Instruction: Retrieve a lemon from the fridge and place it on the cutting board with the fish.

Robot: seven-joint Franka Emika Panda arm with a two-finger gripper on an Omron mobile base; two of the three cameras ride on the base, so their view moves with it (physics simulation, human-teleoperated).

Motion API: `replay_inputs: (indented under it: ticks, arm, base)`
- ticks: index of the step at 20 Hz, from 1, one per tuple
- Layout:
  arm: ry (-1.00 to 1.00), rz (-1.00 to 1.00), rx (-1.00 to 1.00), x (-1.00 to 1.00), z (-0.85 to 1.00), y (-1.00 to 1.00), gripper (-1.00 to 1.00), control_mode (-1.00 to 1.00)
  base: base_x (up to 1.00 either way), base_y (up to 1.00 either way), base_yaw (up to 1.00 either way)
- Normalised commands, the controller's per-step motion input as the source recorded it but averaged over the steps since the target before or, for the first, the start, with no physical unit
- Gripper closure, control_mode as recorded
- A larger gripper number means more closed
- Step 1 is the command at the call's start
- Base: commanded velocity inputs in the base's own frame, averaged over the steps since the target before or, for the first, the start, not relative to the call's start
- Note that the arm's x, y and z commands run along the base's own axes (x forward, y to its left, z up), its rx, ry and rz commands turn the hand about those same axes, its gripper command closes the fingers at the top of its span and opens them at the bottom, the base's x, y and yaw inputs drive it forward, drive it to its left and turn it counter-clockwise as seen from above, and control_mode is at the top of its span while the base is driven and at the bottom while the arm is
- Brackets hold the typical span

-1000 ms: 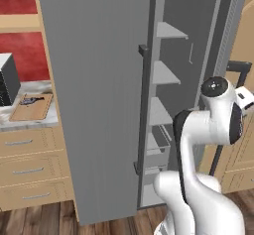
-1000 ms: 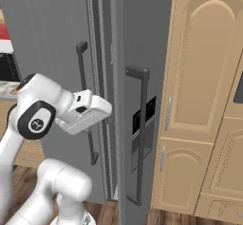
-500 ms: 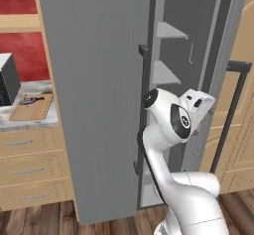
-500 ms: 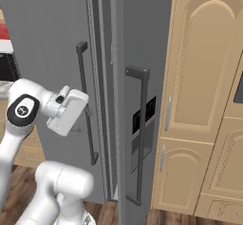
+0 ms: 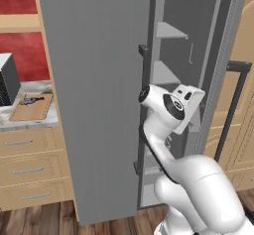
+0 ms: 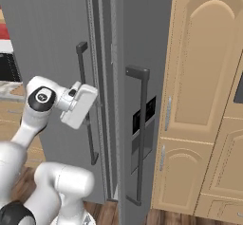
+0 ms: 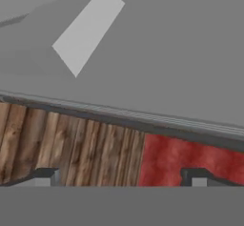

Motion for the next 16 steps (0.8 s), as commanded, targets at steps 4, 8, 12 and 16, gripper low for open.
replay_inputs:
  ticks: [4, 8, 12, 16]
  arm:
    - [0.0, 0.0, 0.0, 0.54, -0.27, -0.54, -1.0, -1.0]
    - [0.0, 0.06, -0.01, 0.68, -0.15, -0.14, -1.0, -1.0]
    - [0.0, 0.06, 0.0, 0.63, -0.07, -0.01, -1.0, -1.0]
    - [0.0, 0.0, -0.01, 0.21, -0.08, -0.18, -1.0, -1.0]
  base:
    - [0.0, 0.0, 0.0]
    - [0.0, 0.0, 0.0]
    - [0.0, 0.0, 0.0]
    - [0.0, 0.0, 0.0]
